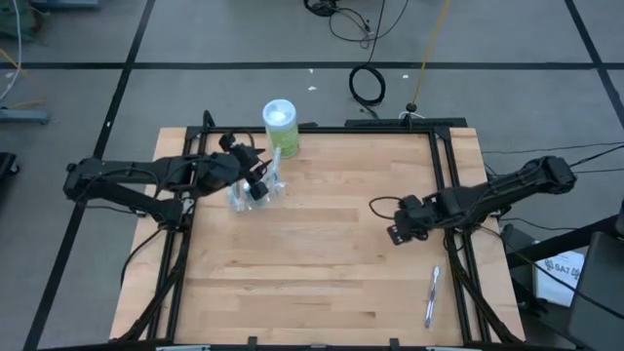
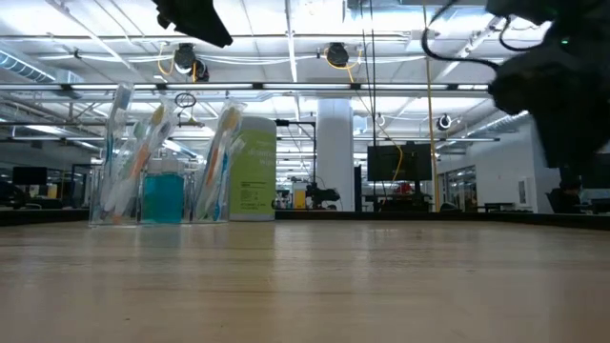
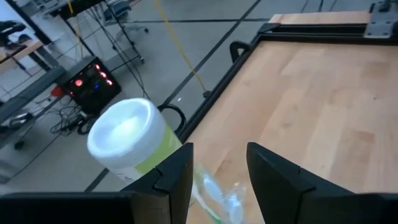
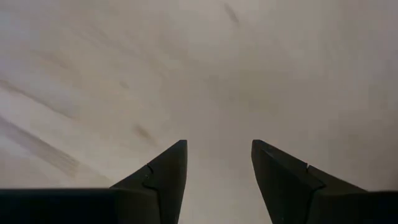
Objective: Pick & Place toothbrushing station
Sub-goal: Put the purple toothbrush into the transparent organizer
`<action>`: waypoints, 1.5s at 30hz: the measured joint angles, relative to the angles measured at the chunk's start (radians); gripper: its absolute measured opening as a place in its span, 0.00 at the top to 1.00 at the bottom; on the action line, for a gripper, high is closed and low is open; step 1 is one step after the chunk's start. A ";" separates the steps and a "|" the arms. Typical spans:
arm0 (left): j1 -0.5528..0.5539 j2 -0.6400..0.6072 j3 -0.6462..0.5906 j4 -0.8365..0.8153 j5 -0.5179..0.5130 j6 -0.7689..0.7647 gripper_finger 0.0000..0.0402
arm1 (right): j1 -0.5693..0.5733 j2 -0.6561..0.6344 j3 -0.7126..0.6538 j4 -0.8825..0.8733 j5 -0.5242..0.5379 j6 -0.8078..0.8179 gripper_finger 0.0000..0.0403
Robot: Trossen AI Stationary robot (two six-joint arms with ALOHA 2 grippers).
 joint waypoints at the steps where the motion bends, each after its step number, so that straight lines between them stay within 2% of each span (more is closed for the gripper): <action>1: 0.004 0.000 0.000 -0.002 0.000 -0.001 0.61 | 0.007 0.000 0.000 -0.035 -0.037 0.050 0.57; 4: 0.010 0.000 0.000 -0.006 0.001 -0.004 0.61 | 0.037 0.000 0.000 -0.096 -0.138 0.192 0.57; 9: 0.010 0.000 0.000 -0.007 0.003 0.000 0.61 | 0.139 0.000 0.000 -0.111 -0.240 0.404 0.57; 17: 0.010 0.000 0.000 -0.007 0.003 0.000 0.61 | 0.347 0.012 0.000 -0.028 -0.252 0.743 0.57; 22: 0.010 0.000 0.000 -0.008 0.003 -0.001 0.61 | 0.424 0.060 0.000 0.013 -0.398 0.890 0.57; 27: 0.009 0.000 0.000 -0.003 0.065 -0.003 0.61 | 0.470 0.121 -0.012 0.031 -0.424 0.922 0.57; 34: 0.009 0.000 0.000 0.016 0.135 -0.004 0.61 | 0.481 0.183 -0.076 0.173 -0.429 0.923 0.57; 45: 0.009 0.000 0.000 0.024 0.142 -0.007 0.61 | 0.481 0.205 -0.185 0.277 -0.431 0.898 0.57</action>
